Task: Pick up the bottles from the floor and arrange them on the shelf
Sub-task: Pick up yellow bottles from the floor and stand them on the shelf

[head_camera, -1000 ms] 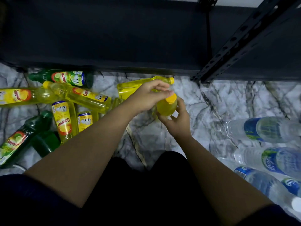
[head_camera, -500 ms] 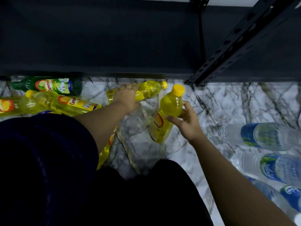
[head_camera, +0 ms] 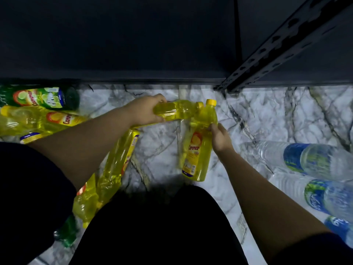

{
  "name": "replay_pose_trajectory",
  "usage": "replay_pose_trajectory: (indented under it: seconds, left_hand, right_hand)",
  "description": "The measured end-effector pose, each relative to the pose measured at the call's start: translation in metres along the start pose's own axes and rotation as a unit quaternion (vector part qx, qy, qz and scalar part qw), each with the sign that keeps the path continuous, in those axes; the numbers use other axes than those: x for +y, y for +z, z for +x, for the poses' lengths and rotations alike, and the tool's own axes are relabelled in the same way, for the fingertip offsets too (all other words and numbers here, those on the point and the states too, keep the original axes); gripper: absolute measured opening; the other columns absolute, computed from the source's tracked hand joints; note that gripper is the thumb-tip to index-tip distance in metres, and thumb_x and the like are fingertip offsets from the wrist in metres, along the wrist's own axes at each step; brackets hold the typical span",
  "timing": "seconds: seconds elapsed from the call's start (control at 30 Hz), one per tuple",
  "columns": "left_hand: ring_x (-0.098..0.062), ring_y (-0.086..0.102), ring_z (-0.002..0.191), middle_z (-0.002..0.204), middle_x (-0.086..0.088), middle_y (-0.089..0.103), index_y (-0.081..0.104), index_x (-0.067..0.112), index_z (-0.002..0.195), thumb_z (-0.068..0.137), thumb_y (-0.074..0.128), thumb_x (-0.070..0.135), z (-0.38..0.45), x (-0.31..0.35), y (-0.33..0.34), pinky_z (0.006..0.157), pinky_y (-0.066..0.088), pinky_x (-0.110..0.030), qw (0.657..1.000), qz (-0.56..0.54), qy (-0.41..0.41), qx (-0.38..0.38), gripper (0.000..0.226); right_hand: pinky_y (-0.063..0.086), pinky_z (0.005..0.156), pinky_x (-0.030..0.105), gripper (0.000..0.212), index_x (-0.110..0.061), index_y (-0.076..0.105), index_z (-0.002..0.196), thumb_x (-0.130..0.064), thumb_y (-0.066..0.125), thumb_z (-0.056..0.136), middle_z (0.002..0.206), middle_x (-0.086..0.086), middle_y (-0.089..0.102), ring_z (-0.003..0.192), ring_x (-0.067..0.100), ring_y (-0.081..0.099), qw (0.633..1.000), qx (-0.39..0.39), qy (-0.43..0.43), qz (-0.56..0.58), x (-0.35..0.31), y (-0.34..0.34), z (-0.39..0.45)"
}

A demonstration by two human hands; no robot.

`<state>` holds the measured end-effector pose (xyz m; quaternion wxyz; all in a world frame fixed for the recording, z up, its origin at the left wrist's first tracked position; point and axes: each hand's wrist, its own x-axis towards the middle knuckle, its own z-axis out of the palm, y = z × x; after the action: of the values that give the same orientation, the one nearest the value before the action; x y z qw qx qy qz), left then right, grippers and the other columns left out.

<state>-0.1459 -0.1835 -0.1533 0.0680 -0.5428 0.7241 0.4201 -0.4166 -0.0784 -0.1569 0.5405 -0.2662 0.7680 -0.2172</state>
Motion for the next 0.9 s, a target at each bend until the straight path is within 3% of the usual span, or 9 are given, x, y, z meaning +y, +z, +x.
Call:
replay_pose_trajectory:
  seconds: [0.1, 0.2, 0.3, 0.4, 0.57, 0.67, 0.77, 0.83, 0.9]
  left_hand:
    - [-0.021, 0.054, 0.132, 0.145, -0.001, 0.056, 0.057, 0.027, 0.142, 0.090, 0.078, 0.039, 0.016, 0.004, -0.014, 0.108, 0.041, -0.031, 0.996, -0.059, -0.036, -0.053, 0.057]
    - [-0.023, 0.050, 0.130, 0.149, -0.008, 0.045, 0.047, 0.019, 0.154, 0.105, 0.056, 0.039, 0.021, 0.008, -0.007, 0.104, 0.036, -0.026, 0.999, -0.006, -0.034, 0.003, 0.054]
    - [-0.040, 0.053, 0.127, 0.147, -0.018, 0.047, 0.030, 0.013, 0.162, 0.102, 0.030, 0.043, 0.010, 0.008, 0.017, 0.104, 0.045, -0.052, 0.987, 0.119, -0.004, 0.105, 0.067]
    - [-0.040, 0.049, 0.130, 0.151, -0.017, 0.045, 0.019, 0.010, 0.163, 0.101, 0.042, 0.055, 0.002, 0.010, 0.038, 0.109, 0.039, -0.055, 0.963, 0.227, -0.010, 0.143, 0.080]
    - [-0.044, 0.052, 0.130, 0.146, -0.021, 0.050, 0.031, 0.013, 0.156, 0.095, 0.055, 0.063, 0.020, 0.012, 0.028, 0.105, 0.045, -0.052, 0.980, 0.167, -0.052, 0.099, 0.082]
    - [-0.042, 0.050, 0.133, 0.146, -0.021, 0.051, 0.034, 0.012, 0.154, 0.095, 0.056, 0.062, 0.023, 0.017, 0.027, 0.105, 0.045, -0.049, 0.986, 0.136, -0.062, 0.072, 0.081]
    - [-0.042, 0.039, 0.141, 0.159, -0.022, 0.035, 0.010, 0.013, 0.163, 0.096, 0.054, 0.061, 0.018, 0.035, 0.043, 0.113, 0.037, -0.055, 0.974, 0.198, -0.062, 0.092, 0.093]
    - [-0.042, 0.031, 0.147, 0.165, -0.019, 0.023, -0.011, 0.024, 0.163, 0.094, 0.053, 0.064, 0.013, 0.043, 0.058, 0.117, 0.028, -0.063, 0.958, 0.256, -0.048, 0.119, 0.103]
    - [-0.042, 0.030, 0.148, 0.165, -0.018, 0.024, -0.016, 0.029, 0.162, 0.094, 0.056, 0.063, 0.013, 0.043, 0.066, 0.118, 0.025, -0.067, 0.953, 0.271, -0.039, 0.132, 0.104]
  right_hand:
    - [0.038, 0.092, 0.031, 0.051, -0.017, 0.054, 0.150, -0.043, 0.049, 0.106, 0.134, 0.007, 0.060, 0.128, 0.031, 0.058, 0.995, 0.053, -0.009, -0.081, 0.012, -0.007, 0.000]
    - [0.040, 0.082, 0.032, 0.060, -0.025, 0.038, 0.162, -0.029, 0.054, 0.104, 0.148, 0.008, 0.052, 0.116, 0.027, 0.064, 0.968, 0.137, -0.090, -0.190, 0.013, -0.012, -0.006]
    - [0.044, 0.071, 0.036, 0.053, -0.035, 0.041, 0.157, -0.026, 0.051, 0.105, 0.147, 0.002, 0.051, 0.107, 0.030, 0.066, 0.939, 0.190, -0.155, -0.242, 0.009, -0.006, -0.015]
    - [0.056, 0.080, 0.046, 0.062, -0.036, 0.042, 0.156, -0.056, 0.060, 0.100, 0.153, 0.002, 0.041, 0.119, 0.036, 0.064, 0.911, 0.162, -0.169, -0.340, 0.014, 0.004, -0.022]
    - [0.049, 0.097, 0.042, 0.071, -0.029, 0.023, 0.168, -0.039, 0.055, 0.106, 0.171, 0.006, 0.032, 0.142, 0.034, 0.051, 0.942, 0.117, -0.154, -0.275, 0.042, -0.019, -0.019]
    - [0.046, 0.102, 0.046, 0.080, -0.024, 0.011, 0.170, -0.050, 0.051, 0.105, 0.173, 0.008, 0.027, 0.142, 0.039, 0.050, 0.947, 0.100, -0.113, -0.285, 0.042, -0.027, -0.017]
    - [0.050, 0.096, 0.048, 0.118, -0.017, -0.018, 0.166, -0.068, 0.062, 0.095, 0.177, 0.011, 0.006, 0.133, 0.044, 0.057, 0.930, 0.069, -0.070, -0.354, 0.033, -0.011, -0.019]
    - [0.051, 0.096, 0.049, 0.130, -0.014, -0.029, 0.162, -0.062, 0.070, 0.092, 0.175, 0.017, 0.006, 0.136, 0.045, 0.055, 0.923, 0.076, -0.073, -0.371, 0.034, 0.001, -0.020]
    - [0.051, 0.098, 0.050, 0.133, -0.014, -0.032, 0.160, -0.051, 0.075, 0.091, 0.172, 0.020, 0.013, 0.141, 0.045, 0.049, 0.921, 0.087, -0.069, -0.374, 0.036, 0.008, -0.021]
